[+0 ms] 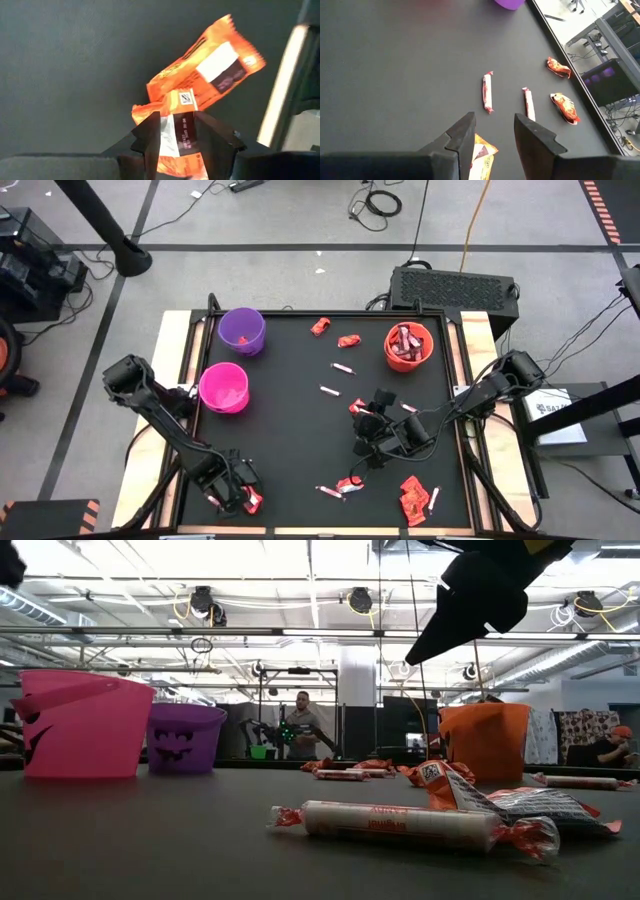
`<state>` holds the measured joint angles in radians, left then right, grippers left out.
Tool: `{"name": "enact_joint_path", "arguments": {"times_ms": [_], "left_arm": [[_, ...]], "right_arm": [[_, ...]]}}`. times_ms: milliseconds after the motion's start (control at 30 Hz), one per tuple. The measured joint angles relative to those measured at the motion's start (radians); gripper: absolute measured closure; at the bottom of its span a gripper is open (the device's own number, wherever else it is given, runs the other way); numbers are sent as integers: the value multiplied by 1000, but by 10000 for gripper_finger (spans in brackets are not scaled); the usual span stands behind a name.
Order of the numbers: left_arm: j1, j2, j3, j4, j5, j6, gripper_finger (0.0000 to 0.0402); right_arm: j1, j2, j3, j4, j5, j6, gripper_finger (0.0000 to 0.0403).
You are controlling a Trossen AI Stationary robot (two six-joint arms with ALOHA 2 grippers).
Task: Sort candy by brand, put in halloween buckets
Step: Put the orange candy into the purple bucket
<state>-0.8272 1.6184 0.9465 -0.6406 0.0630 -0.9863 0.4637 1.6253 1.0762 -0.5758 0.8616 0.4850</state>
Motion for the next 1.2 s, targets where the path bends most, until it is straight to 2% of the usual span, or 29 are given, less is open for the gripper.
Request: {"name": "enact_joint_path", "arguments": {"times_ms": [367,500,667,900,1100,1200], "left_arm": [[0,0,-23,13,14,0,284],[0,0,-23,12,15,-1,321],[2,0,-23,11,15,0,388],[10,0,-12,5,7,47,398],[43,-53,46,-18,-78,169,399],[67,-104,90,-111,-189,229,399]], "right_arm": [[0,0,0,0,0,0,275],[0,0,0,0,0,0,275],[0,0,0,0,0,0,275],[0,0,0,0,0,-3,275],[0,0,0,3,0,-3,275],[0,0,0,4,1,-3,275]]}}
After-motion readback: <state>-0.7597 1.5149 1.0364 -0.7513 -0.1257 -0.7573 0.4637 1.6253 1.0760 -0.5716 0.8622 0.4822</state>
